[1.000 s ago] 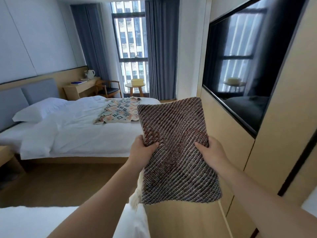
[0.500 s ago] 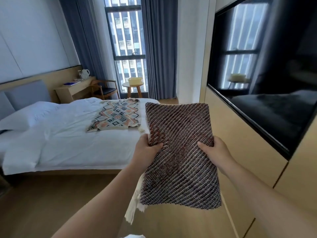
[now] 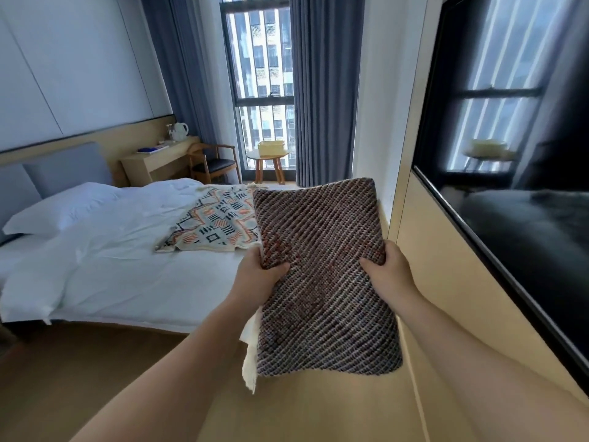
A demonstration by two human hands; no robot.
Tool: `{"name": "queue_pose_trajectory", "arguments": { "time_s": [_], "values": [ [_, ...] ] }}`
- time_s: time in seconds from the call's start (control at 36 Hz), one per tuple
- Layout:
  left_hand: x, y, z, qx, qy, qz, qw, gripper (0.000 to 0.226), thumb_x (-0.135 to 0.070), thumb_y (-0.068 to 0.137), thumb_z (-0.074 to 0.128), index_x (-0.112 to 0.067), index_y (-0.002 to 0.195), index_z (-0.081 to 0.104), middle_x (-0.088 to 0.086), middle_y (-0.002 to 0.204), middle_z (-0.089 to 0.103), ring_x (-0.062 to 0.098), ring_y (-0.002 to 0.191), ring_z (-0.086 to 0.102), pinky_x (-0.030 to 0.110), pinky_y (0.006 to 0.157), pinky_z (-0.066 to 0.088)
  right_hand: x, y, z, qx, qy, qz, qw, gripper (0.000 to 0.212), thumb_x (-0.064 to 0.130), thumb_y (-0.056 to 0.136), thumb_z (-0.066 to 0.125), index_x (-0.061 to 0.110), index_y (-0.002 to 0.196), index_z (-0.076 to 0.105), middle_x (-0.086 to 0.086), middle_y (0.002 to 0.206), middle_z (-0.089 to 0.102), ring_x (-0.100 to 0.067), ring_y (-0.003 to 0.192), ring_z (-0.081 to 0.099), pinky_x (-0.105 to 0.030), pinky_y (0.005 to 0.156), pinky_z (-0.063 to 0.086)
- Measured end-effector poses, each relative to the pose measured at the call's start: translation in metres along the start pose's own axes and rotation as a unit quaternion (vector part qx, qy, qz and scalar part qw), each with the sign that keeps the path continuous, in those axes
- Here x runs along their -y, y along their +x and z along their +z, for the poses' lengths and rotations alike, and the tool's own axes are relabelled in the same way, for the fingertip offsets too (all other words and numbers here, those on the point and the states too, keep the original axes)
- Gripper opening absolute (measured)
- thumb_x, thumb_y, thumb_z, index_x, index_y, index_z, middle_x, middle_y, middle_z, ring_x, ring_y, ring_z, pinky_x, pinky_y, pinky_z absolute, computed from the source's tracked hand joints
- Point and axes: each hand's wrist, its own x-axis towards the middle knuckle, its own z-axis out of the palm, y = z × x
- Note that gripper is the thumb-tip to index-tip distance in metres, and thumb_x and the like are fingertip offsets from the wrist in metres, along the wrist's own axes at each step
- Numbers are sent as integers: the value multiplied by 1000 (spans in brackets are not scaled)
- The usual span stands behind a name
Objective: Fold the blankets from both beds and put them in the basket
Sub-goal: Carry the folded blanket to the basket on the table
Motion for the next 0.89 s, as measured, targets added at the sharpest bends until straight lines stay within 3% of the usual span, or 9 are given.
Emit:
{"name": "queue_pose_trajectory", "arguments": {
  "time_s": [0.22, 0.44, 0.67, 0.72, 0.81, 0.89],
  "values": [
    [25, 91, 34, 8, 23, -9, 1000, 38, -15, 75, 77, -7, 107, 57, 11, 100, 72, 25, 90, 70, 48, 84, 56, -26, 80, 9, -17, -11, 16, 1000, 39, 19, 93, 59, 17, 131, 50, 4, 114, 59, -16, 102, 56, -30, 89, 44],
    [53, 219, 55, 27, 26, -14, 999, 37, -18, 77, 77, -13, 107, 55, 7, 101, 70, 22, 92, 68, 48, 87, 55, -40, 185, 42, -38, -44, 20, 998, 36, 20, 94, 57, 17, 130, 50, 6, 109, 56, -13, 97, 52, -27, 87, 41],
    [60, 353, 54, 65, 30, -18, 997, 36, -18, 80, 75, -7, 110, 55, 10, 101, 70, 24, 91, 69, 47, 86, 56, -45, 297, 94, -72, -65, 49, 994, 31, 18, 94, 57, 16, 125, 53, 5, 105, 56, -16, 97, 54, -26, 86, 40],
    [60, 381, 55, 75, 34, -17, 996, 36, -18, 81, 74, -7, 110, 55, 10, 101, 69, 23, 90, 68, 44, 84, 57, -47, 321, 103, -80, -68, 54, 993, 33, 19, 94, 57, 15, 126, 53, 4, 106, 57, -17, 99, 55, -26, 87, 41],
    [60, 415, 61, 86, 48, -7, 995, 29, -15, 85, 71, -9, 106, 52, 4, 95, 66, 13, 83, 65, 25, 66, 53, -53, 350, 113, -88, -67, 67, 992, 34, 20, 94, 57, 15, 128, 53, -1, 115, 60, -21, 106, 57, -27, 89, 42],
    [65, 445, 73, 101, 41, -15, 994, 26, -15, 85, 71, -16, 101, 51, 2, 95, 65, 15, 86, 65, 26, 69, 52, -62, 377, 118, -92, -70, 78, 990, 35, 21, 94, 57, 15, 129, 52, -3, 117, 60, -19, 102, 56, -27, 87, 42]
  ]
}}
